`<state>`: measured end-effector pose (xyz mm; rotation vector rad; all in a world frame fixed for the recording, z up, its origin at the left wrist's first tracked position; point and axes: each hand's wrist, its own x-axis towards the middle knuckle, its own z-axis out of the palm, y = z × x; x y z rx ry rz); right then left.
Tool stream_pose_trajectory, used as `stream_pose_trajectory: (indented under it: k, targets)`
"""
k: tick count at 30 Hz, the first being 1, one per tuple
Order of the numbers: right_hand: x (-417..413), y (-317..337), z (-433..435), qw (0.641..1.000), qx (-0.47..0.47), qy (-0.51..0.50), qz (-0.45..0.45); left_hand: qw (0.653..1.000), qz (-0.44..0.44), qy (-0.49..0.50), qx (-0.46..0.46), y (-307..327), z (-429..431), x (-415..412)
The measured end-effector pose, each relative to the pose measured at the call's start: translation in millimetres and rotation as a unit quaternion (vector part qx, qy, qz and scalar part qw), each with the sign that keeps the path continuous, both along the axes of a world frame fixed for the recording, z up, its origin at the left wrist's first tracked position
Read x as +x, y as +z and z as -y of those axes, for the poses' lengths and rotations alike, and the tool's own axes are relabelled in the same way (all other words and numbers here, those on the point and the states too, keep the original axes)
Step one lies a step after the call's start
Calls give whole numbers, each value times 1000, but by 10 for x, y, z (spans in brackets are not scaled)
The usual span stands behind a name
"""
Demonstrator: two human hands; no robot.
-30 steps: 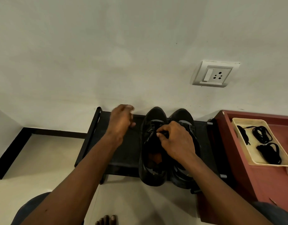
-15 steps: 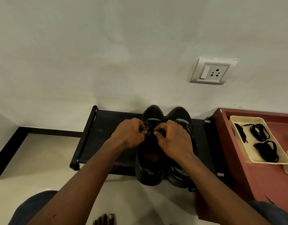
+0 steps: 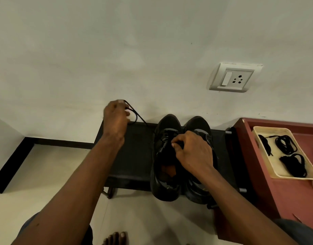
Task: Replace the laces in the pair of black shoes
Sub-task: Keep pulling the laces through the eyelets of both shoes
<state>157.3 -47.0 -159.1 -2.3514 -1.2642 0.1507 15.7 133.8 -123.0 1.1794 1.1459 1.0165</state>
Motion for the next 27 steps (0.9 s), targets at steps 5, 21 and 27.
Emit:
stream_pose_trajectory:
  k: [5,21,27]
  targets:
    - [-14,-20,-11,1000,3,5,2,962,227,-12,-151,110,-75,-121]
    - [-1,-57,-26,998,23,37,-41,769,-457,-386,226,-119,379,80]
    - [12,-77,-27,998,15,22,-58,852,-394,-258,228,-31,213,-48]
